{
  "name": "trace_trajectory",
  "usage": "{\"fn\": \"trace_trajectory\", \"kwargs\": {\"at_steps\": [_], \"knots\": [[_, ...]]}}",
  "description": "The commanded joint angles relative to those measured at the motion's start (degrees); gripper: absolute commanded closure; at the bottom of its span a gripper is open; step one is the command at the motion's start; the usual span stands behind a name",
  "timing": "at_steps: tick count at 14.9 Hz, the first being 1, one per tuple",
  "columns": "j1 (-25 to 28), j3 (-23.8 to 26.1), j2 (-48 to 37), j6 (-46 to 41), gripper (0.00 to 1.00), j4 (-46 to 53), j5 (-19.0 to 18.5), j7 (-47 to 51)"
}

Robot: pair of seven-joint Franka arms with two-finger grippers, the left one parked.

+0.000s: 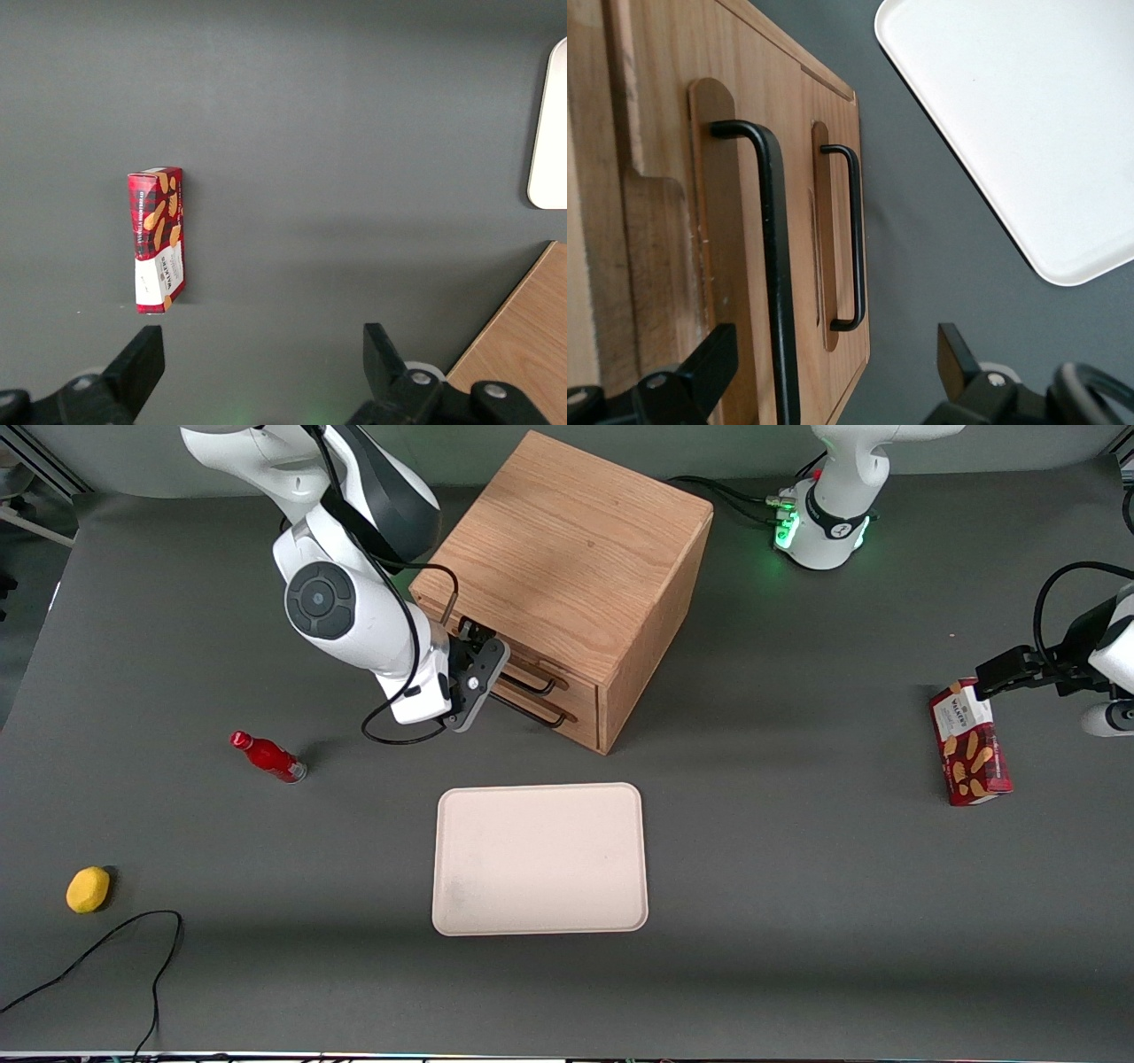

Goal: Open upper drawer

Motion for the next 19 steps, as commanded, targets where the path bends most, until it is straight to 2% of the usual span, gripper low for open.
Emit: {"fn": "trace_trajectory", "kwargs": {"at_steps": [1,8,15,19], "knots": [[0.62,-0.23,0.36,1.6,0.0,-0.66,-0.73,-1.16],[1.41,-0.23,2.56,4.68,0.0,-0.93,-2.84,-1.07],[1.15,-0.67,5.02,8.63,0.0,-0.4,-7.49,-1.08],[0.53,-2.86,5.02,8.72,0.0,1.09,-7.42,-3.08]]}}
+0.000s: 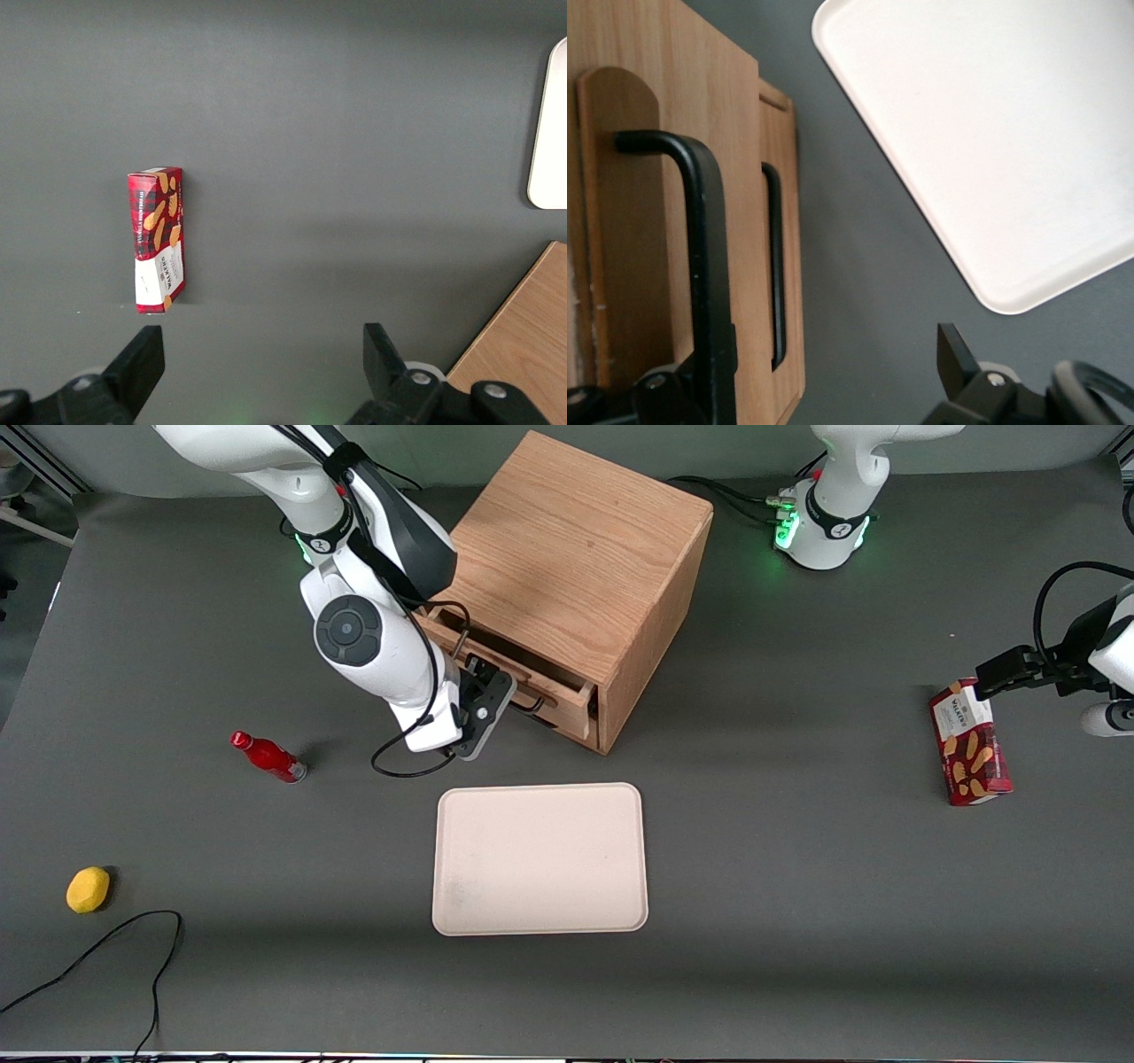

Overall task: Open upper drawer
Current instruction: 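Pull the upper drawer handle outward with the right gripper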

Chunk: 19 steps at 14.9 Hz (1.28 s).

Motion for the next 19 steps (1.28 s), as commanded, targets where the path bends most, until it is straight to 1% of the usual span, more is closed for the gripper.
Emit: {"fn": "trace_trajectory", "kwargs": {"at_steps": [1,8,13,17,19], "knots": [[-0.15,-2.36,0.57,-0.02,0.0,2.0,-0.46,-3.65],[-0.24,-6.14,1.97,5.69,0.0,3.14,-0.46,-4.35],[-0.24,-9.22,3.38,7.89,0.0,4.98,-0.28,-5.76],[-0.24,-11.25,4.35,8.07,0.0,6.92,-0.11,-7.61],[-0.24,-12.3,4.35,9.91,0.0,7.01,-0.02,-7.61]]}}
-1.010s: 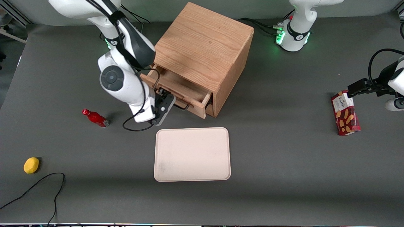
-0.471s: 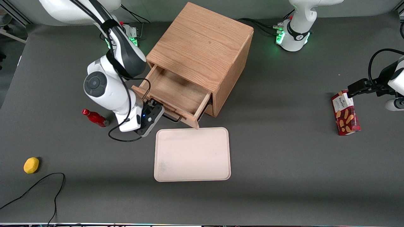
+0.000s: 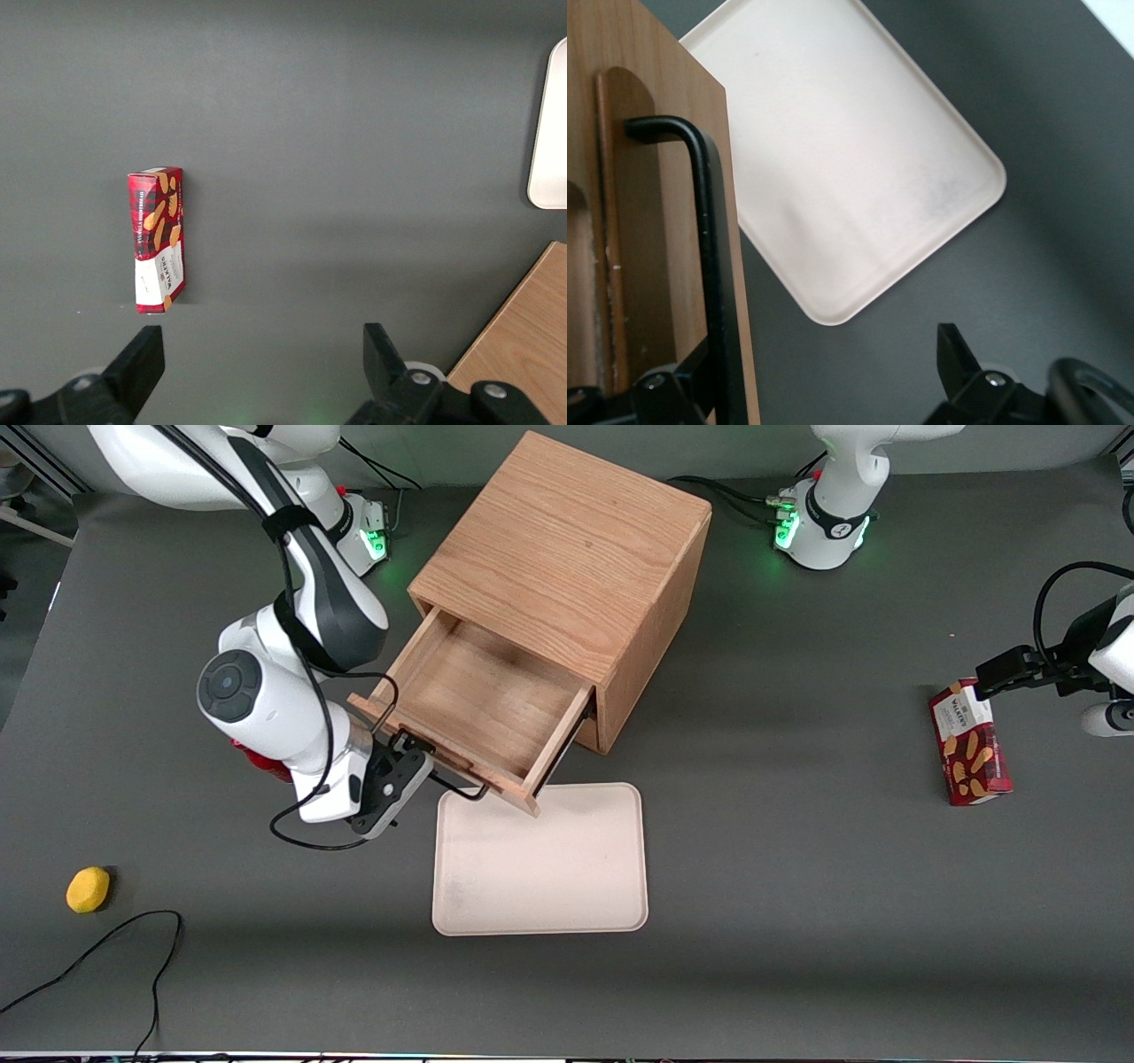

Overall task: Open upper drawer
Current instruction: 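Pull the upper drawer handle outward with the right gripper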

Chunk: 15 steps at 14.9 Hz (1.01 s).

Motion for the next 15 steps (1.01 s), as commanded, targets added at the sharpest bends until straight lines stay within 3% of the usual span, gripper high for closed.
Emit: {"fn": "trace_trajectory", "kwargs": {"at_steps": [1,10,15], "knots": [[0.27,-1.39,1.08,1.6,0.0,2.05,-0.02,-1.46],[0.18,-2.45,0.56,1.69,0.0,3.02,0.16,-1.02],[0.18,-2.45,-1.99,-2.26,0.0,5.04,6.04,-0.85]]}}
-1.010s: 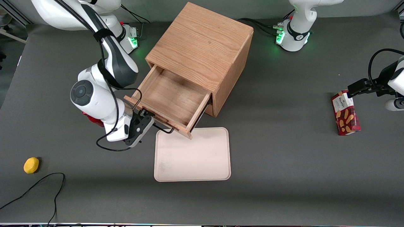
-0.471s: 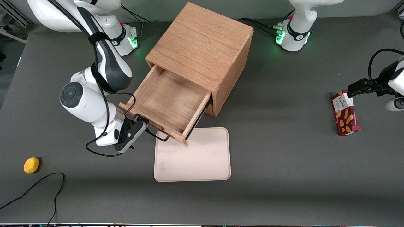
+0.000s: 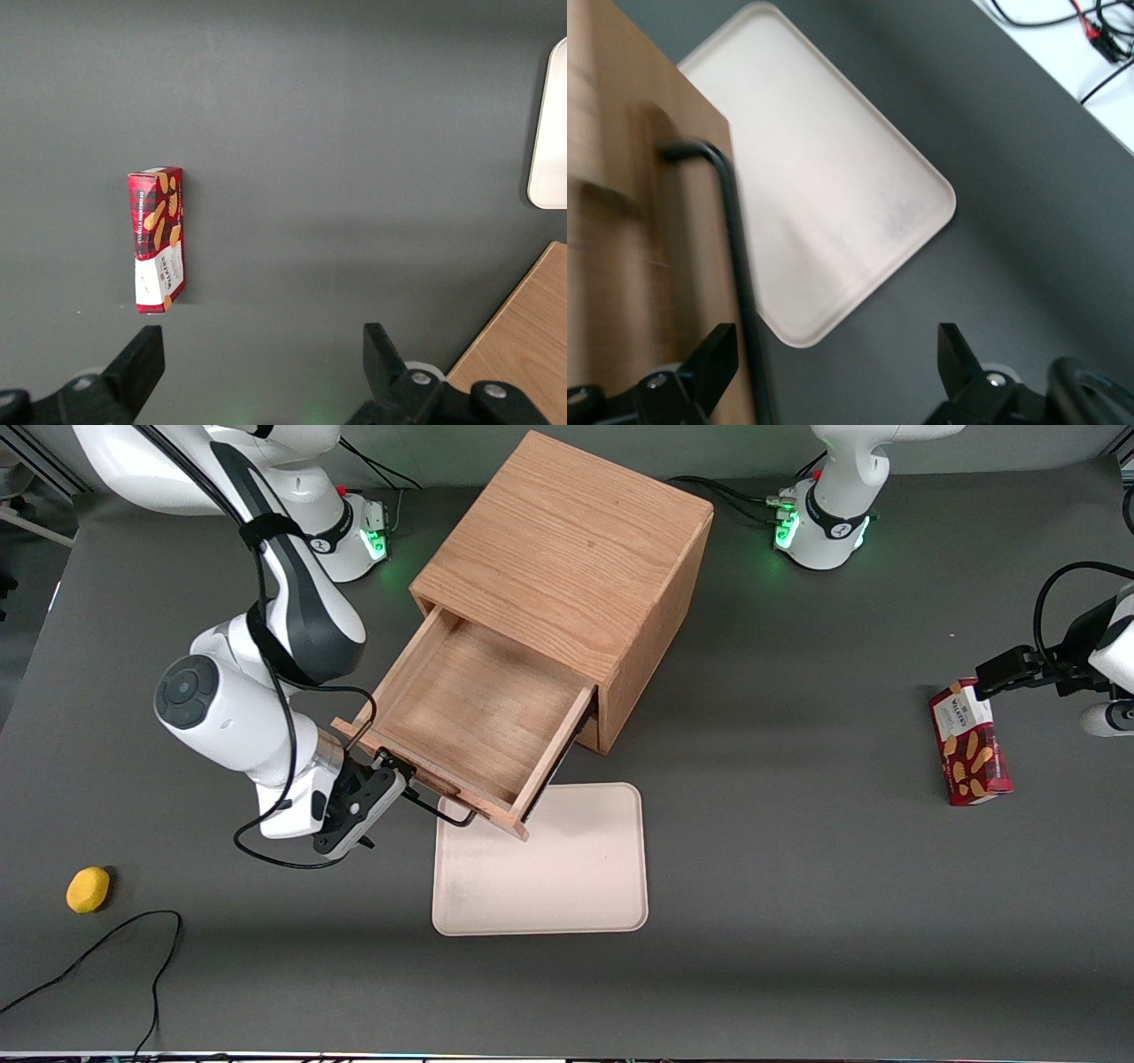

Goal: Open upper drawer

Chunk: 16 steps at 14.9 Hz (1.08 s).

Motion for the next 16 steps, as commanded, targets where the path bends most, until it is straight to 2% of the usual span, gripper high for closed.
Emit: {"fn": "trace_trajectory", "kwargs": {"at_steps": [1,6,8,10,12,13,15,16], "knots": [[0.18,-0.36,-2.24,-3.47,0.0,1.48,2.5,-0.79],[-1.57,-1.32,-5.84,-6.21,0.0,2.01,2.51,-0.09],[-2.2,-5.34,-9.26,-6.82,0.0,1.92,2.77,0.09],[-2.2,-10.26,-13.04,-11.8,0.0,1.48,4.0,0.44],[-3.16,-13.79,-16.38,-19.27,0.0,1.13,4.0,7.25],[-4.82,-13.98,-18.23,-22.0,0.0,0.17,4.0,12.86],[-6.5,-13.98,-22.7,-25.18,0.0,-3.42,2.43,24.38],[-7.2,-13.98,-24.73,-26.58,0.0,-4.83,0.5,27.83]]}}
